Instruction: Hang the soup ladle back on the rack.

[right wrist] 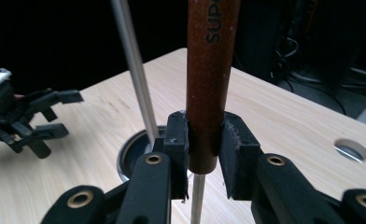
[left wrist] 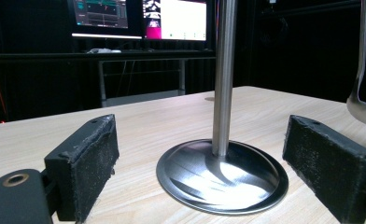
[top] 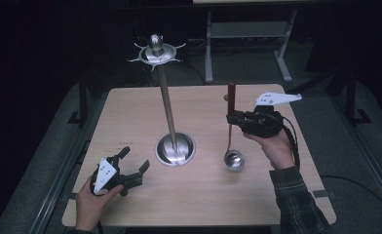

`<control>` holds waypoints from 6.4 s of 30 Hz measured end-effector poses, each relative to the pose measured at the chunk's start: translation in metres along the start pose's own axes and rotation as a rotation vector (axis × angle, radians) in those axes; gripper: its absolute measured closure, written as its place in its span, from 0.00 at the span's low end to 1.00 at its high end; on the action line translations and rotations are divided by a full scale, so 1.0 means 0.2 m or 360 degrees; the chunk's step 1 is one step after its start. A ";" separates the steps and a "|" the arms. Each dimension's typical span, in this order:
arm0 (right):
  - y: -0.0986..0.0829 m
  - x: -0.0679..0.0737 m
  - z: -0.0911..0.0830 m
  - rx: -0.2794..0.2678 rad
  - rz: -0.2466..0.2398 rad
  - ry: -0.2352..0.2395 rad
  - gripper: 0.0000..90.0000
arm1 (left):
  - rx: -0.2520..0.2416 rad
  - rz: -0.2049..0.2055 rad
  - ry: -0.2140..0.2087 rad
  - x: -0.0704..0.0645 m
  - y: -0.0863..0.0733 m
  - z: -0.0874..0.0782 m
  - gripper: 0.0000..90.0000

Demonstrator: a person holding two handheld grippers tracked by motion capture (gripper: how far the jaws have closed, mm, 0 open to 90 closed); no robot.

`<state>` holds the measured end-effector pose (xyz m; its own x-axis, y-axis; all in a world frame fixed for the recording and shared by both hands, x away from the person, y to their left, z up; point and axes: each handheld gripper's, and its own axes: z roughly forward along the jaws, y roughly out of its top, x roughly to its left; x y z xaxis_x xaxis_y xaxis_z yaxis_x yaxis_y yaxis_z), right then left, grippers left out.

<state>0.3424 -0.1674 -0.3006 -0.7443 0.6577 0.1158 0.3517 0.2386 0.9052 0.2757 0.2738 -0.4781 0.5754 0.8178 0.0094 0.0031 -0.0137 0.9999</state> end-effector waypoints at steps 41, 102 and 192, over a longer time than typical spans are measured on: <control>0.48 0.25 0.17 -0.0082 -0.0226 0.0222 0.82 | -0.0002 -0.0003 -0.0010 0.00 0.00 0.00 0.11; 0.37 0.18 0.25 -0.0045 -0.0160 0.0191 0.49 | 0.0005 0.0005 -0.0013 0.00 0.00 0.00 0.11; -1.00 -0.11 -0.23 0.0066 0.0214 -0.0398 0.15 | -0.0005 0.0007 -0.0009 0.00 0.00 0.00 0.11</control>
<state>0.2618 -0.2633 -0.4655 -0.5282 0.8400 0.1245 0.4645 0.1631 0.8704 0.2755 0.2733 -0.4784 0.5800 0.8145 0.0135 -0.0016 -0.0154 0.9999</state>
